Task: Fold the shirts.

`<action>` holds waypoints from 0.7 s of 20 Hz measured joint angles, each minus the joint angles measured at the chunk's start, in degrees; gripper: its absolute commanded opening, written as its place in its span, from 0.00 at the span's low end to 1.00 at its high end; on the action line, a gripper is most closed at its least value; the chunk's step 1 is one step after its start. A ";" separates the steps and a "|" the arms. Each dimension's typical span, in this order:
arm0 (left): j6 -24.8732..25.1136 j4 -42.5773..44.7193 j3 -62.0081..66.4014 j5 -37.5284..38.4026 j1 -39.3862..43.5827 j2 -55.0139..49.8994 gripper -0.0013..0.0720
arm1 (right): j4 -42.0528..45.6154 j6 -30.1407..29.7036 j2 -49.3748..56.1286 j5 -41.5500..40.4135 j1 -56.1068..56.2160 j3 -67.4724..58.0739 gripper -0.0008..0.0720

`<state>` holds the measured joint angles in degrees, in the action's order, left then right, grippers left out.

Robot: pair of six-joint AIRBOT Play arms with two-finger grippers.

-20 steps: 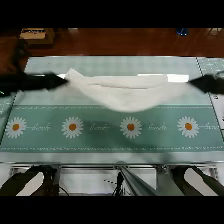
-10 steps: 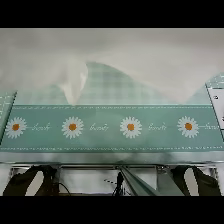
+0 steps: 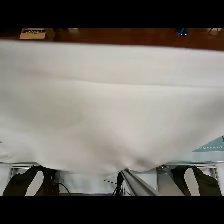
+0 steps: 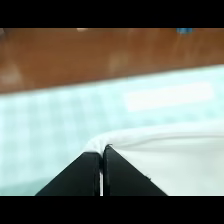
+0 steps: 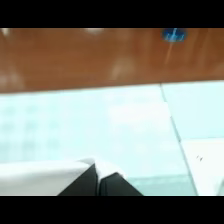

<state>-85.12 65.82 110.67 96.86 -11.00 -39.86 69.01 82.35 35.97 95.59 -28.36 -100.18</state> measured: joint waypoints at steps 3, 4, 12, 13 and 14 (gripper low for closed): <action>0.22 -3.34 -6.05 3.39 0.04 -5.05 0.05 | -1.73 -0.70 7.48 4.24 0.00 -0.15 0.06; 0.90 -4.02 -8.39 3.34 0.17 -7.23 0.05 | -2.69 -0.90 10.82 5.25 0.00 -0.15 0.06; 6.40 -6.69 -16.87 -11.17 6.43 -32.83 0.05 | -1.42 -1.57 39.08 2.71 6.14 -0.22 0.06; 6.80 -6.71 -17.11 -14.10 7.08 -36.24 0.05 | -0.85 -1.75 41.79 0.04 7.72 -0.22 0.06; 7.10 -6.93 -17.25 -16.57 7.61 -39.08 0.05 | -0.22 -1.75 44.44 -3.48 9.38 -0.20 0.06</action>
<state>-78.02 58.89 93.43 80.29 -3.40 -78.94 68.79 80.60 80.40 92.12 -18.98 -100.38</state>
